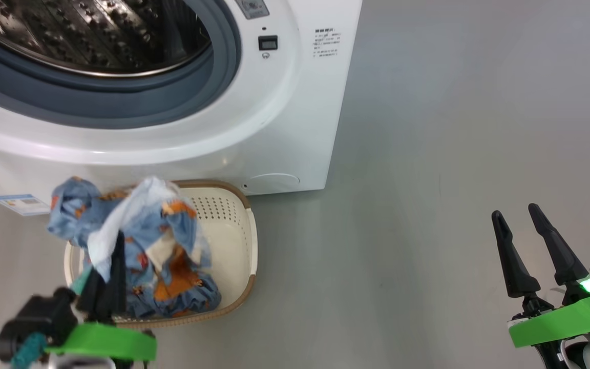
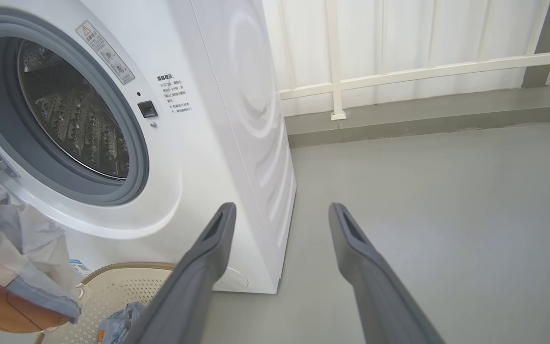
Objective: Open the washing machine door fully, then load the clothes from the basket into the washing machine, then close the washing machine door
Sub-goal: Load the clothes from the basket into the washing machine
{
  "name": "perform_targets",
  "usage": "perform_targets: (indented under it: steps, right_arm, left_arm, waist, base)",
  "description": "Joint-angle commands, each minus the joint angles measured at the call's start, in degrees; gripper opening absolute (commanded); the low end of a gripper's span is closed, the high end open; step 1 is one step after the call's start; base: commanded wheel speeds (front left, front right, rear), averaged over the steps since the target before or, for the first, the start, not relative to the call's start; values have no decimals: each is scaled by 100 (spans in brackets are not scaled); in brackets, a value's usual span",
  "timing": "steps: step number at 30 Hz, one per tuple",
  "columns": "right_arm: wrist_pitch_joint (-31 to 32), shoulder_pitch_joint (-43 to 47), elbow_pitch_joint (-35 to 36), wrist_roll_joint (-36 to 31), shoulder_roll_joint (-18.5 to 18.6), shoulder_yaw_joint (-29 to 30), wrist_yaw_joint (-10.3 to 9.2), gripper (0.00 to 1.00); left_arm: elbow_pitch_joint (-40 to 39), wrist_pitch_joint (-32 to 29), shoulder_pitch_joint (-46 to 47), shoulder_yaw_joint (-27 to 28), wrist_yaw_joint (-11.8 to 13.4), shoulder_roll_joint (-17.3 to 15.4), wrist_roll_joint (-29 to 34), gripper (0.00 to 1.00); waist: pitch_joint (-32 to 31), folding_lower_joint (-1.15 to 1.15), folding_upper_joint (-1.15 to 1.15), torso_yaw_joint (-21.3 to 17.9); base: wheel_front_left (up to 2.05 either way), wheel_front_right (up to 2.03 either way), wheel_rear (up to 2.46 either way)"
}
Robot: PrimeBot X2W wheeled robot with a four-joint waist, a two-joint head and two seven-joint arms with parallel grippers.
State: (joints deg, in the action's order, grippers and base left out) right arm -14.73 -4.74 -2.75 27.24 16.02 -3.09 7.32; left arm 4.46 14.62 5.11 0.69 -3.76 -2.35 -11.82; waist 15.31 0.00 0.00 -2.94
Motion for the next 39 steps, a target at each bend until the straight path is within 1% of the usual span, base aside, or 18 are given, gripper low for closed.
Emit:
perform_targets:
  steps: [1,9,17,18,19,27,33,39]
  right_arm:
    - [-27,-50,152,-39,50,-108,17,100]
    - [-27,-300,191,12,17,-181,17,100]
    - [-27,-627,230,58,-42,-297,17,100]
    - [-27,-664,229,64,-52,-320,17,100]
    - [-27,-664,229,64,-52,-320,17,100]
    - [-27,-897,224,109,-155,-472,17,100]
    - [-27,-1050,251,139,-200,-545,17,100]
    - [-27,-1145,283,154,-235,-584,17,100]
  left_arm:
    - [-187,38,323,191,37,-54,7,0]
    - [121,38,1614,396,-92,-59,230,0]
    - [1163,38,3238,772,-183,-259,311,0]
    - [1329,38,3409,823,-178,-305,336,0]
    - [1329,38,3409,823,-178,-305,336,0]
    - [2300,38,4691,1097,-125,-573,514,0]
    - [2979,38,5491,1131,-47,-800,710,0]
    - [3658,38,6127,1062,-40,-965,839,0]
  waist:
    - [96,0,0,-23]
    - [536,0,0,-123]
    - [1074,0,0,-372]
    - [1126,0,0,-414]
    - [1126,0,0,-414]
    - [1495,0,0,-694]
    - [1751,0,0,-837]
    - [1930,0,0,-936]
  base:
    - [0,0,0]
    - [0,0,0]
    - [0,0,0]
    - [0,0,0]
    - [0,0,0]
    - [0,0,0]
    - [0,0,0]
    - [0,0,0]
